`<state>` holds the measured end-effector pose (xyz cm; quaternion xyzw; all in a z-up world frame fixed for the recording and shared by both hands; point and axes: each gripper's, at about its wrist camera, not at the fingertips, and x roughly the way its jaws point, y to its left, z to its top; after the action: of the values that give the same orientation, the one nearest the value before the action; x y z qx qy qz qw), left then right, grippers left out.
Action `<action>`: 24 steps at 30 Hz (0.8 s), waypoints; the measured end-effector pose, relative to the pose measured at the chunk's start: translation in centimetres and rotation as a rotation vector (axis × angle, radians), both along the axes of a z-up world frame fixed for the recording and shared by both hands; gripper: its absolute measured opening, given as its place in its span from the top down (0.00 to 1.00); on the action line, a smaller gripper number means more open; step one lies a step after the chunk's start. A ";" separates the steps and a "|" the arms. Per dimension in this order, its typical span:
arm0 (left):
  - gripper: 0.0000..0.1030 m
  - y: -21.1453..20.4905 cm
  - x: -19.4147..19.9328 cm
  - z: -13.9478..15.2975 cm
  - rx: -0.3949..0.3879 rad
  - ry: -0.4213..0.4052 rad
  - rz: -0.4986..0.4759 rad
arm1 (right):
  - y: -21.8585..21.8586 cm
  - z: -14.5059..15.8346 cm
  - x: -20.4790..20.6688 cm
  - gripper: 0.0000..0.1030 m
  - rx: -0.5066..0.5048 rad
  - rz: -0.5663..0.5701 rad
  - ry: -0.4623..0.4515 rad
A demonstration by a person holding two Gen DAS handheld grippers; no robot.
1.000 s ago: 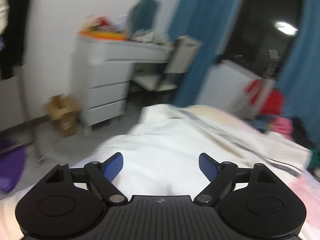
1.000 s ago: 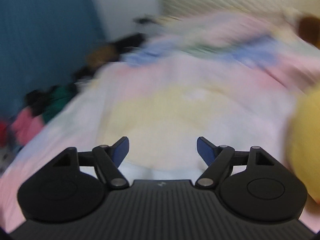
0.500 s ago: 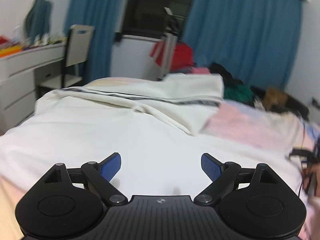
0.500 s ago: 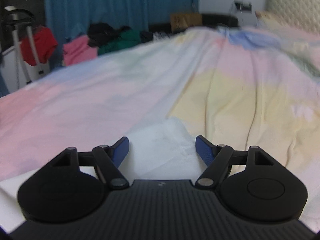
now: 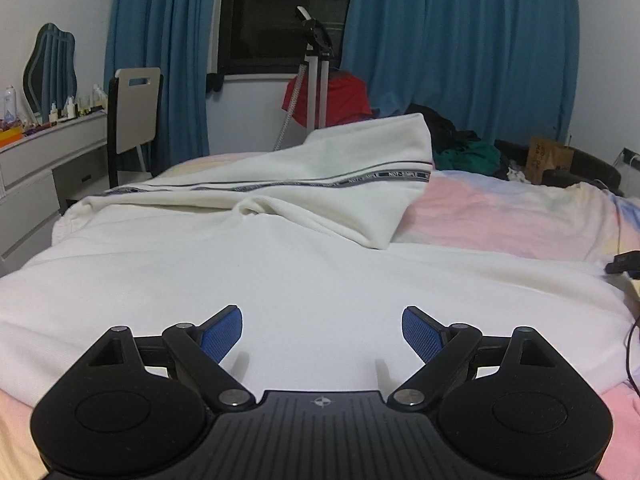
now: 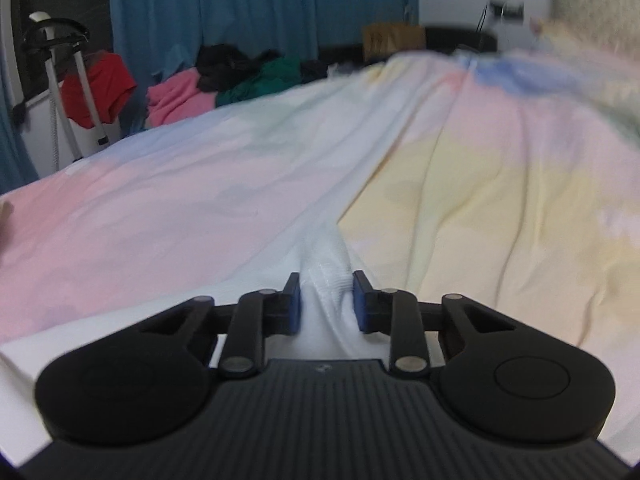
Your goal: Fold clothes
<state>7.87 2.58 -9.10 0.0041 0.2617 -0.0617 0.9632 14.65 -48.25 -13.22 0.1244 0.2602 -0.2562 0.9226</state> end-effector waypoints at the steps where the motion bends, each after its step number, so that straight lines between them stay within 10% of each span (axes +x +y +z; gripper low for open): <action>1: 0.14 0.2 -0.2 0.3 0.003 0.000 0.003 | 0.2 0.3 -0.1 0.74 -0.023 -0.012 -0.008; 16: 0.14 0.6 -0.3 0.3 0.029 -0.011 -0.007 | 1.0 0.8 -0.5 0.69 -0.065 -0.163 0.012; 20: 0.14 0.6 -0.1 0.1 0.031 -0.009 -0.008 | 3.9 3.4 -1.8 0.32 -0.066 -0.125 -0.035; 24: 0.14 0.6 -0.1 -0.2 0.039 -0.001 -0.013 | 7.8 7.0 -3.3 0.27 0.013 -0.052 -0.119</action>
<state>7.72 3.21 -9.29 0.0248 0.2625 -0.0631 0.9625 11.31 -40.48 -6.27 0.1520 0.2030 -0.2707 0.9286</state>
